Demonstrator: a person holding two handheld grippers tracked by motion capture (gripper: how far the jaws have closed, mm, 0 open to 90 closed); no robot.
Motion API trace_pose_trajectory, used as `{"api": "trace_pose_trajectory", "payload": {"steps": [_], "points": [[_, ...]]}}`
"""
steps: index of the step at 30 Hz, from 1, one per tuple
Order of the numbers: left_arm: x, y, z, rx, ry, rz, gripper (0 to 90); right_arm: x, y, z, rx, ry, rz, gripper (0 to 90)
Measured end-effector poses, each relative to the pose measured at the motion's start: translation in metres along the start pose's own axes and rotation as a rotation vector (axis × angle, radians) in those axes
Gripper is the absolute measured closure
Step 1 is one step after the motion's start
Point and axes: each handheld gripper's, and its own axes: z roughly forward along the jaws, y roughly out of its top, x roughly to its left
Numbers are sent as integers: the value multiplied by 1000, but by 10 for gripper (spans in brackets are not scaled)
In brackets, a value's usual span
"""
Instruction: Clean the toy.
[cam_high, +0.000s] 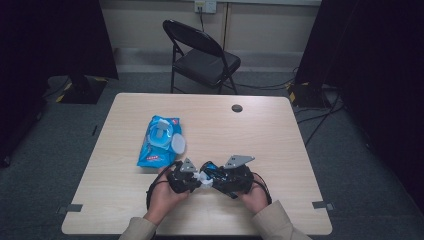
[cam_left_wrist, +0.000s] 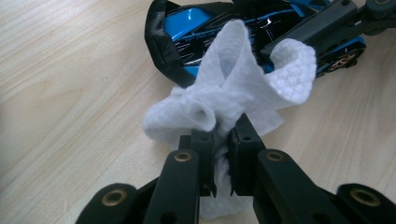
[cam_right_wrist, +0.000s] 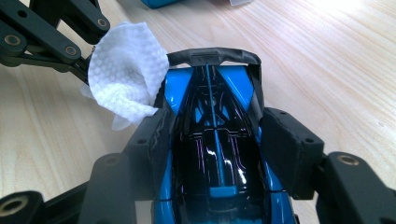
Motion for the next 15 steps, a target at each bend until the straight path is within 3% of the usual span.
{"api": "trace_pose_trajectory", "payload": {"steps": [15], "points": [[-9,3,4,6,-20,30,833,1,1,1,1,-3,-13,431]]}}
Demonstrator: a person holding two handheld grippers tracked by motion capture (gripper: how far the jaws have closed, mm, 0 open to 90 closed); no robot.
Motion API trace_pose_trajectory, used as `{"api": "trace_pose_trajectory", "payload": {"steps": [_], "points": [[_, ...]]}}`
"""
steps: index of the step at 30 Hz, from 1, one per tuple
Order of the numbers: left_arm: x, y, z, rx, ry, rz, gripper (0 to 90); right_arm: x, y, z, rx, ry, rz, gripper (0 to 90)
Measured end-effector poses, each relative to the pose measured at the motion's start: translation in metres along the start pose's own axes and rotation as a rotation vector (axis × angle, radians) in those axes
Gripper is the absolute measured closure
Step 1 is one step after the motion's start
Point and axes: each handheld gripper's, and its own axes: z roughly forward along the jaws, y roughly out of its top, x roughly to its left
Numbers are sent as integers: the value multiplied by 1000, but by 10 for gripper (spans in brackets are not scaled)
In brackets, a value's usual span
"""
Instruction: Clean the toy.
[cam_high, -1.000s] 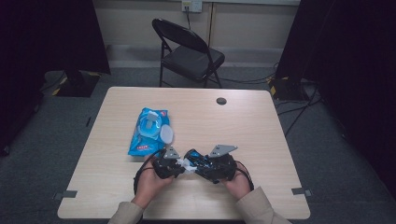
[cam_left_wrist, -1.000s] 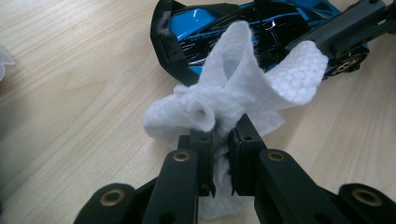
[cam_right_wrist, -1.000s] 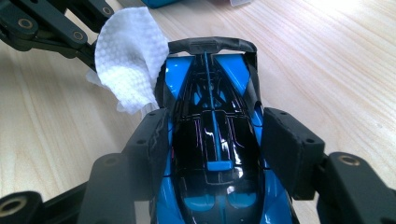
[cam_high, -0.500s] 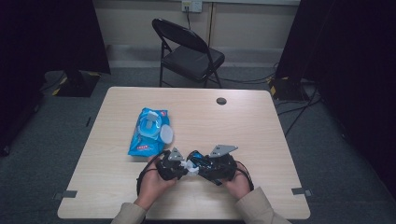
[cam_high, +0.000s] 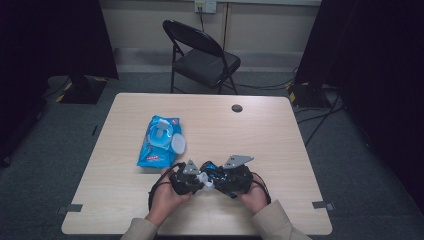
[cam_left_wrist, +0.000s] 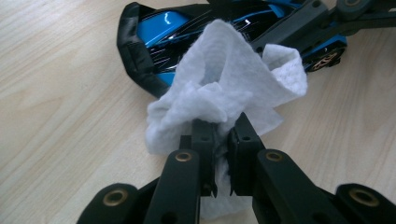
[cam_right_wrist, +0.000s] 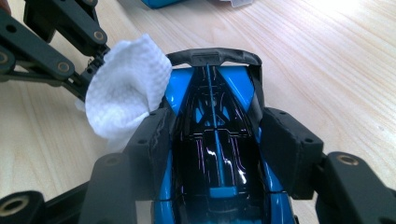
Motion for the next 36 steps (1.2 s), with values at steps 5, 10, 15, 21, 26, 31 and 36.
{"api": "trace_pose_trajectory", "payload": {"steps": [5,10,15,21,26,31,36], "points": [[-4,2,3,1,-6,0,834,0,0,0,-2,-1,1,430],[-12,5,7,-5,-32,12,834,0,0,1,-7,-1,3,430],[-24,11,13,0,-34,16,834,1,1,2,-2,-4,5,430],[-29,9,16,-22,-51,11,834,1,1,2,-5,-6,4,430],[-36,11,19,-25,-67,9,834,1,0,2,-6,-4,2,430],[-40,9,21,-48,-77,-6,834,0,0,1,-7,-1,4,430],[-46,11,23,-53,-83,-3,834,0,0,1,-8,-1,4,430]]}}
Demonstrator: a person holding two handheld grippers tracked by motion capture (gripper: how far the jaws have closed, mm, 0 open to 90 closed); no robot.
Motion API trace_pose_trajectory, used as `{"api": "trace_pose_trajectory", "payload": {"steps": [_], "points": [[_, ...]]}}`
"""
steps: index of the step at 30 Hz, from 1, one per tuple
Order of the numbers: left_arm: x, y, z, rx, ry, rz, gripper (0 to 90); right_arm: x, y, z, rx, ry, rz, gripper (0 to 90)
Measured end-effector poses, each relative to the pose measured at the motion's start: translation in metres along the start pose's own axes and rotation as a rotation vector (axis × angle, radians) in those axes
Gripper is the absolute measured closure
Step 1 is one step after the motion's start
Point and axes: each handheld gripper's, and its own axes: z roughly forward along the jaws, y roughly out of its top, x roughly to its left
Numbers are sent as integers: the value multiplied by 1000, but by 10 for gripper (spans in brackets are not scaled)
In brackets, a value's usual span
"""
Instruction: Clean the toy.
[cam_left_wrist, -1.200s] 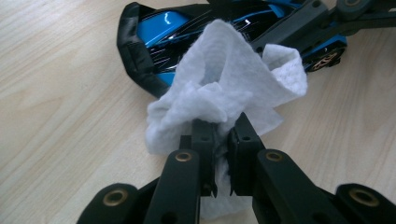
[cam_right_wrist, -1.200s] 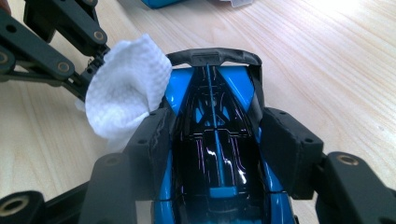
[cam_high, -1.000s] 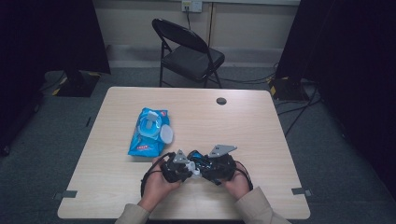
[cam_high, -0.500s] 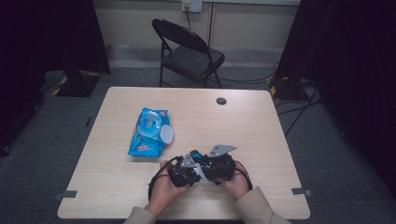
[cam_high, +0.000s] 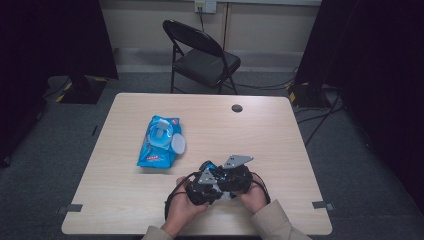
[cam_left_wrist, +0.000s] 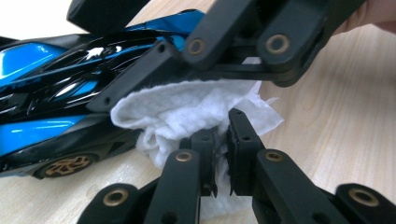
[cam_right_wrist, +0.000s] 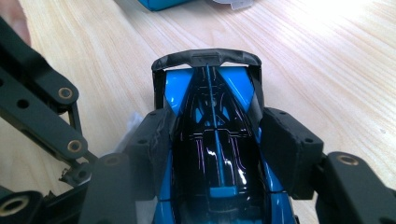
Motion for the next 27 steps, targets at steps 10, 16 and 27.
{"api": "trace_pose_trajectory", "payload": {"steps": [10,16,27], "points": [[-4,0,2,-11,-29,6,835,-1,-1,0,-6,2,-1,430],[-12,3,9,-15,-53,26,836,0,0,0,-4,1,0,430],[-23,6,17,-23,-95,49,834,0,0,0,-5,1,4,430]]}}
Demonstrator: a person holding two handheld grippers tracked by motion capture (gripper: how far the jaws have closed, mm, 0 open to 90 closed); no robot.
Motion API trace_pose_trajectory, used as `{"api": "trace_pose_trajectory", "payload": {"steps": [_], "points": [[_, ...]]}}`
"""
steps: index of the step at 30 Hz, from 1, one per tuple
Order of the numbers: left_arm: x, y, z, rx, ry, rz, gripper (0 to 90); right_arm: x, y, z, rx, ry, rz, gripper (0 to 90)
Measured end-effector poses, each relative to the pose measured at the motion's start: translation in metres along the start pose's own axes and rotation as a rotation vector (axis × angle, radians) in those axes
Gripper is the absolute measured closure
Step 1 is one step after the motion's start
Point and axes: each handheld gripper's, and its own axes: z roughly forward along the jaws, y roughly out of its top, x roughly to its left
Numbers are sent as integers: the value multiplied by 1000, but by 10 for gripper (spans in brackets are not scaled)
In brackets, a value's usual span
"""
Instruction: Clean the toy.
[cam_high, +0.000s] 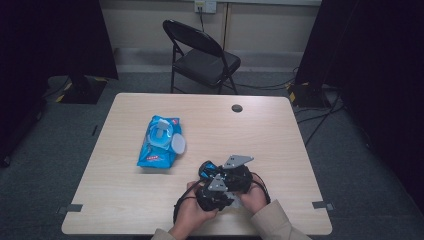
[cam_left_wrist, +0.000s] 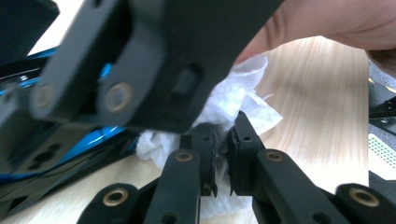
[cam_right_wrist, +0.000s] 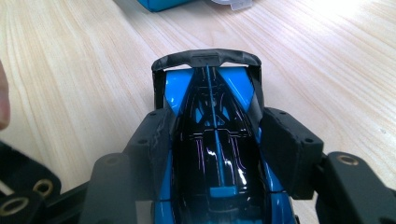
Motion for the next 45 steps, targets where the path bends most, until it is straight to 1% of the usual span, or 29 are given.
{"api": "trace_pose_trajectory", "payload": {"steps": [2,4,7,9,11,12,15,17,22,23,24,27,28,30,34,38,43,45], "points": [[0,0,0,-5,-2,1,833,0,0,0,-1,1,-1,430],[0,-1,-2,-4,-19,-1,833,0,0,0,-3,1,0,430],[-2,-2,-5,-2,-30,4,833,-1,-1,0,-4,4,4,430],[-1,-3,-8,-11,-43,7,833,-1,-1,0,-7,3,4,430],[-1,-3,-13,-8,-42,14,833,-1,-1,0,-7,3,4,430],[1,-4,-17,-10,-40,10,833,-1,-1,0,-7,2,3,430],[8,-6,-29,-11,-19,-5,833,-1,-1,0,-5,5,4,430],[14,-9,-38,-18,4,-15,833,-1,-1,0,-6,3,5,430],[31,-15,-64,-61,60,-64,833,-1,-1,0,-8,4,5,430],[33,-15,-67,-64,65,-68,833,-1,-1,0,-8,4,6,430],[36,-16,-73,-71,88,-69,833,-1,-1,0,-8,4,6,430],[44,-17,-82,-95,116,-89,833,-1,-1,0,-9,3,2,430],[47,-17,-85,-96,125,-93,833,-1,-1,0,-9,3,3,430],[52,-19,-89,-102,148,-107,833,-1,-1,0,-9,3,3,430],[63,-23,-93,-114,170,-148,833,-1,-1,0,-8,4,6,430],[72,-28,-98,-133,212,-185,833,-1,-1,0,-9,4,6,430],[81,-34,-98,-135,262,-249,833,-1,-1,0,-10,3,5,430],[83,-35,-96,-137,270,-264,833,-1,-1,0,-10,3,4,430]]}}
